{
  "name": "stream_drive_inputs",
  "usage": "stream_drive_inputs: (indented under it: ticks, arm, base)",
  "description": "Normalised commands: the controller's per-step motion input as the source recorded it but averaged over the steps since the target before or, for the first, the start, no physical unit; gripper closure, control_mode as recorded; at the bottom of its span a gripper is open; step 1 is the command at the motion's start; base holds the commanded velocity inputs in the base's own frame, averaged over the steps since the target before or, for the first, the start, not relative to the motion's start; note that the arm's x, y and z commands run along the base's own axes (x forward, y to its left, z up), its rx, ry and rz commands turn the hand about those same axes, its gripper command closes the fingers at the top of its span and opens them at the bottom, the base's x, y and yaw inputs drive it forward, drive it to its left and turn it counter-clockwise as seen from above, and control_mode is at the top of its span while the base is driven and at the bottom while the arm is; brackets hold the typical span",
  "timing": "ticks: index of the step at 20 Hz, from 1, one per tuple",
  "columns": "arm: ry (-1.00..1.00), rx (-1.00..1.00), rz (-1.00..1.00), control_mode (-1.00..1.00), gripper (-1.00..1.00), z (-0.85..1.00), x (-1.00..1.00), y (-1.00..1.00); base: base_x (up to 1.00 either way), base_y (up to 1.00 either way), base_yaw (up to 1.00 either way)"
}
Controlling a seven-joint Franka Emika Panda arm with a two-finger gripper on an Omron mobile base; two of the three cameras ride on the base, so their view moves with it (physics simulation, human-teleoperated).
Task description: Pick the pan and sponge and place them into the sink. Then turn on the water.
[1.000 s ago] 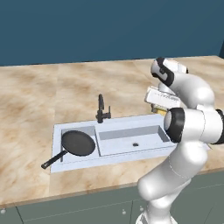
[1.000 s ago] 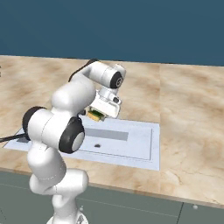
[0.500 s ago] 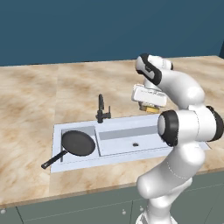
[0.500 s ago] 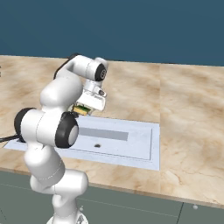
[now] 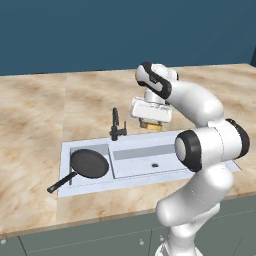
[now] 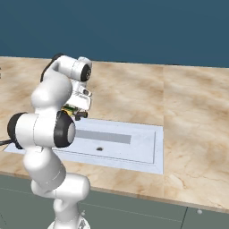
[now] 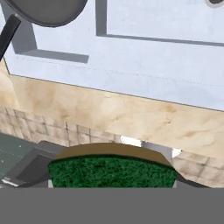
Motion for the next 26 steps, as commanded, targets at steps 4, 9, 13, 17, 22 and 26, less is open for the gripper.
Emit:
stream_drive_inputs:
  ticks: [4,9,13,17,22,26]
  arm:
    - [-0.12,-0.13,0.00,-1.00,1.00,0.00,0.00,0.56]
    - [-0.14,-0.15,0.00,-1.00,1.00,0.00,0.04,0.48]
    - [-0.02,-0.02,0.00,-1.00,1.00,-0.08,0.35,0.42]
    - [0.00,0.00,0.00,-1.00,1.00,-0.09,0.43,0.47]
    - [0.00,-0.01,0.00,-1.00,1.00,-0.25,0.41,0.63]
    - [0.00,-0.08,0.00,-1.00,1.00,-0.48,0.34,0.64]
  base:
    - [0.00,0.00,0.00]
    - [0.00,0.00,0.00]
    - [0.00,0.00,0.00]
    - [0.00,0.00,0.00]
    - [0.00,0.00,0.00]
    - [0.00,0.00,0.00]
